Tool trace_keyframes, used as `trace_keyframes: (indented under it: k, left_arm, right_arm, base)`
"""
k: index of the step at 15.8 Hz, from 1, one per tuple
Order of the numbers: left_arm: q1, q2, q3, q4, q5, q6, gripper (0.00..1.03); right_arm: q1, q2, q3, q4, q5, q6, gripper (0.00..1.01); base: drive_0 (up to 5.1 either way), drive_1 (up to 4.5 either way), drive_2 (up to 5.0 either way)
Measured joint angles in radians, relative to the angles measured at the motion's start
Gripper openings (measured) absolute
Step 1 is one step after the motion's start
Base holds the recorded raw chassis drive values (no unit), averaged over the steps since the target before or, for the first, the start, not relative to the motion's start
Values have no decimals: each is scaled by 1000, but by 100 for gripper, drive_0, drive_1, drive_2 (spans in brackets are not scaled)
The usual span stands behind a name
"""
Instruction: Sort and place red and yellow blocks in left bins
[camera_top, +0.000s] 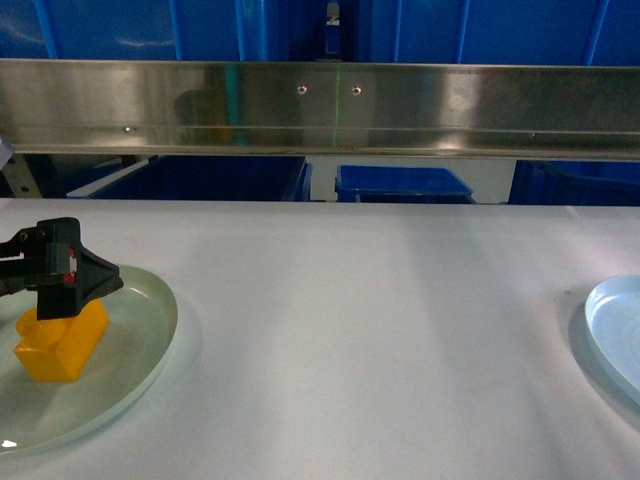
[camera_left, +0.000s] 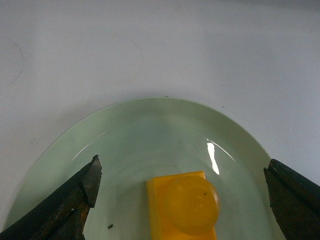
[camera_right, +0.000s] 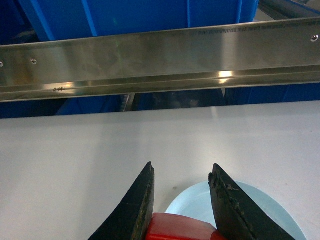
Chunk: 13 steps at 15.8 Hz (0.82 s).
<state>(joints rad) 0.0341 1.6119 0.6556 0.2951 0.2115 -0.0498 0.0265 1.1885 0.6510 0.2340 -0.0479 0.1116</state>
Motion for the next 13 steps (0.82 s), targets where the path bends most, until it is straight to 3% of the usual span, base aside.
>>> trace_keyframes:
  k: [5,7,9,13]
  left_arm:
    - [5,54,34,-27,-22,10,98]
    - [-19,93,35,-15,-62,65,98]
    - [-26,105,35,-26,-66,90,98]
    - [-29,132,48,-48,-87,111,62]
  right_arm:
    - [0,0,0,0,-1,0,28]
    - [0,0,0,0,-1,0,28]
    - [0,0,0,0,-1,0,28]
    - [0,0,0,0,-1,0,28]
  base:
    - [0,0,0]
    - [0,0,0]
    - [0,0,0]
    - [0,0,0]
